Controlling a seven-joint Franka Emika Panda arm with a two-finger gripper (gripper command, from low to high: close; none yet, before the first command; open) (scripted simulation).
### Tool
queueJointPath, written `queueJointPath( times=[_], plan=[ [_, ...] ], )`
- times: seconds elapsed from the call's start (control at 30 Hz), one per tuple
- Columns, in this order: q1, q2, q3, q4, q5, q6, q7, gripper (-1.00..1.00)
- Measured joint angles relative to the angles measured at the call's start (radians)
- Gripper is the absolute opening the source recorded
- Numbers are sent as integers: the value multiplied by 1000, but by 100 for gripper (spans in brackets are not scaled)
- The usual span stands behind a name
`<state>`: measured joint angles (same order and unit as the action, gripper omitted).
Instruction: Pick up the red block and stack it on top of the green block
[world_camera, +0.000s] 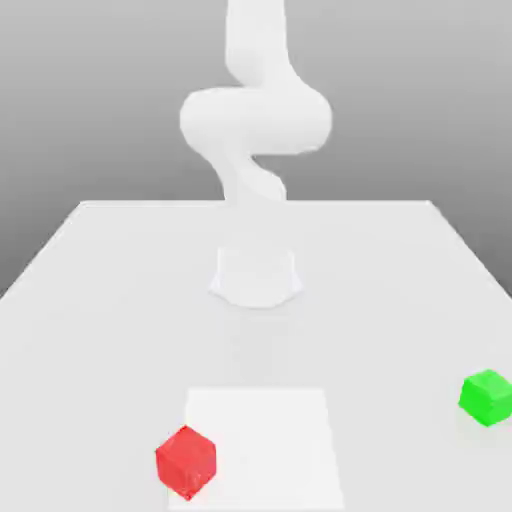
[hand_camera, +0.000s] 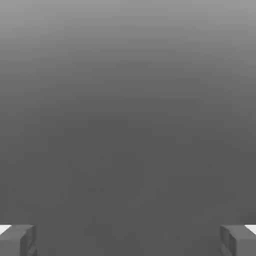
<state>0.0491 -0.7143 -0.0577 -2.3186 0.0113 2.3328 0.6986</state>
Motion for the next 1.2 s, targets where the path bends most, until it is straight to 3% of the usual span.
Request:
queueJointPath(
  times=[0.33,0.53,0.73,0.87,1.03,1.07,1.2],
  plan=[
    [148,348,-199,-75,95,133,-445,0],
    [183,556,-262,-119,166,210,-719,0],
    [171,756,-281,-164,194,291,-962,0],
    [146,876,-286,-197,154,350,-1081,0],
    [81,1044,-205,-178,245,476,-1185,0],
    [62,1076,-182,-173,267,501,-1201,-100],
    [62,1076,-182,-172,267,499,-1201,-100]
  ],
)
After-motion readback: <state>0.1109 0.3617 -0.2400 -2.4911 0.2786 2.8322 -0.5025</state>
